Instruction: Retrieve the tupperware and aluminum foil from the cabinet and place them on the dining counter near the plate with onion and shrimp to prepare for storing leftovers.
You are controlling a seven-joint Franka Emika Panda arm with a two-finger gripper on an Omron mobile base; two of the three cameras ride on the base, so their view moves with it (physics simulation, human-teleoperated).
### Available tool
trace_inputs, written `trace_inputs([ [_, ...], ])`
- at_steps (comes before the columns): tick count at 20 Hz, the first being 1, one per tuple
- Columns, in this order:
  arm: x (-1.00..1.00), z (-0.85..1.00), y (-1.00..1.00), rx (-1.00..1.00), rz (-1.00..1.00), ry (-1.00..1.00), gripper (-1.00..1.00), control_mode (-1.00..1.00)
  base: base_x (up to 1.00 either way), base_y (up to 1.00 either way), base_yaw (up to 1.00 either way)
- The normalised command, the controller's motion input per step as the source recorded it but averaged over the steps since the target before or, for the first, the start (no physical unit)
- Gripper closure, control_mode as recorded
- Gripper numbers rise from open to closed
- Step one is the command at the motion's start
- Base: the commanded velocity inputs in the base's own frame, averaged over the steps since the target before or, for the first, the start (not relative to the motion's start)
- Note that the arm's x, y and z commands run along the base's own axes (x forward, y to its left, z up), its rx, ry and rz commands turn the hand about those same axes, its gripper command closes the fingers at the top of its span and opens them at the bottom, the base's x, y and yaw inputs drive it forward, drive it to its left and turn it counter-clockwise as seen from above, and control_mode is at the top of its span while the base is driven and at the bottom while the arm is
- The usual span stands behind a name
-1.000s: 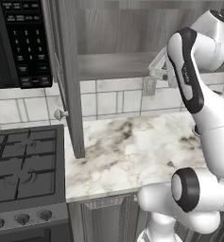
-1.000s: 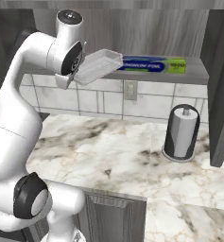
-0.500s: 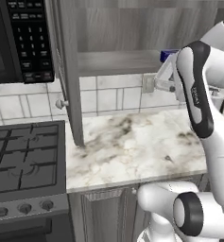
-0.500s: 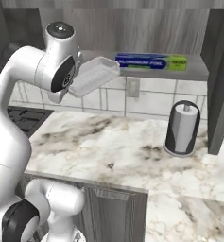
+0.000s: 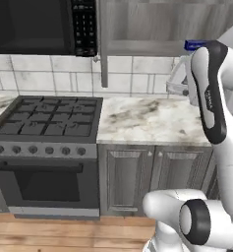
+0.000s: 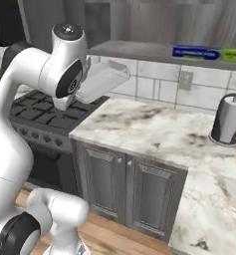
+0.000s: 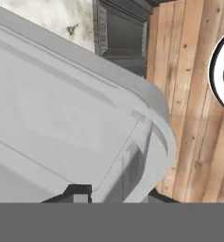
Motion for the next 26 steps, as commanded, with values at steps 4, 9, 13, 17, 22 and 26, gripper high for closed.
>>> trace_inputs([
  [4,0.0,0.0,0.0,0.0,0.0,0.0,1.0,1.0,-0.78,0.53,0.77],
  [9,0.0,0.0,0.0,0.0,0.0,0.0,1.0,1.0,-0.36,0.69,0.94],
  [13,0.0,0.0,0.0,0.0,0.0,0.0,1.0,1.0,-0.21,0.6,0.97],
  [17,0.0,0.0,0.0,0.0,0.0,0.0,1.0,1.0,0.0,0.36,0.93],
  [22,0.0,0.0,0.0,0.0,0.0,0.0,1.0,1.0,0.2,0.22,0.85],
  [26,0.0,0.0,0.0,0.0,0.0,0.0,1.0,1.0,0.51,0.23,0.75],
])
